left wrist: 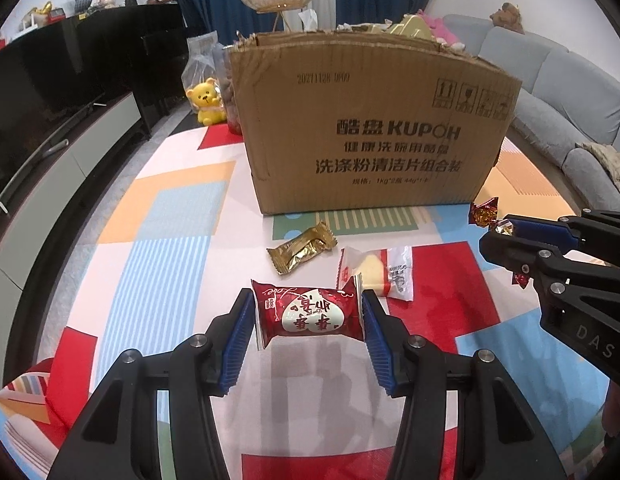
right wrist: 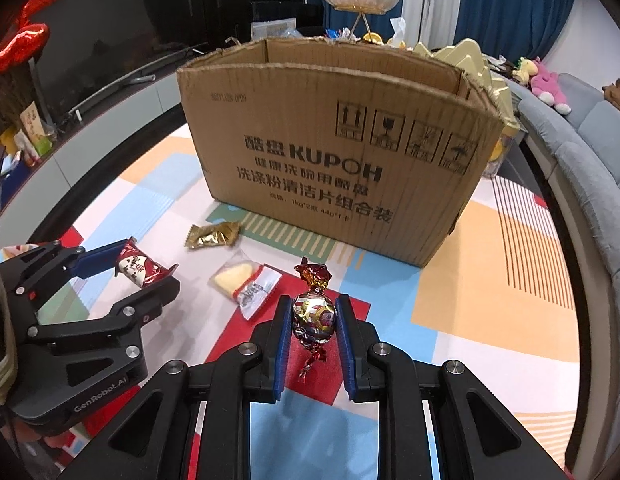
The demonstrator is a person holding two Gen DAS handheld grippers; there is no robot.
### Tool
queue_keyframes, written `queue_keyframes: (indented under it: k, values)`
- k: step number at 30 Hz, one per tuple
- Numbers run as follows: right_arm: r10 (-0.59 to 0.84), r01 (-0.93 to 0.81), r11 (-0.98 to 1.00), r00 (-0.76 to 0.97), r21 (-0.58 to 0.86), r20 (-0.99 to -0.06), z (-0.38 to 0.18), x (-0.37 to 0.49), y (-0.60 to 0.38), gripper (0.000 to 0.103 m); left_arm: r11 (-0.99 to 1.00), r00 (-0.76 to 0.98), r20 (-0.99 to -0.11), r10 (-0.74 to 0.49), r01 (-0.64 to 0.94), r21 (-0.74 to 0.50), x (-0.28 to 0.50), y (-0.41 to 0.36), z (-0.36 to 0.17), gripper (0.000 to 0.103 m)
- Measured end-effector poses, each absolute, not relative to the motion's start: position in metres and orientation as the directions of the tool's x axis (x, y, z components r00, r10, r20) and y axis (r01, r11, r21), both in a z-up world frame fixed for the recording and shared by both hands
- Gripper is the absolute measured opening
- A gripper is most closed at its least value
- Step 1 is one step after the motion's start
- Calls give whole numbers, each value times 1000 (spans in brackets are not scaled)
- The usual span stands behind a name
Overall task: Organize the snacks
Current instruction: 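Carry red candy with left tool while right tool carries gold chocolate over box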
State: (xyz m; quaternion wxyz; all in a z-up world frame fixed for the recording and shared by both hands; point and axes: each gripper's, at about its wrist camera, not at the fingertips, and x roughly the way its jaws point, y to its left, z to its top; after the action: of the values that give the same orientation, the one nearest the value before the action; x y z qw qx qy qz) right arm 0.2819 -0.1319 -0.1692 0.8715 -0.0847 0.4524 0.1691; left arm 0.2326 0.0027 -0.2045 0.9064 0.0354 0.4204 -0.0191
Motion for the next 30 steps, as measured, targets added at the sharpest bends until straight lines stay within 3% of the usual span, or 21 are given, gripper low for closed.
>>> queue_keyframes:
  k: [30]
  values:
    - [238, -341, 940, 630, 12, -739, -103, 268, -140, 23, 999, 706, -708, -3, 35, 31, 223, 2, -135, 52]
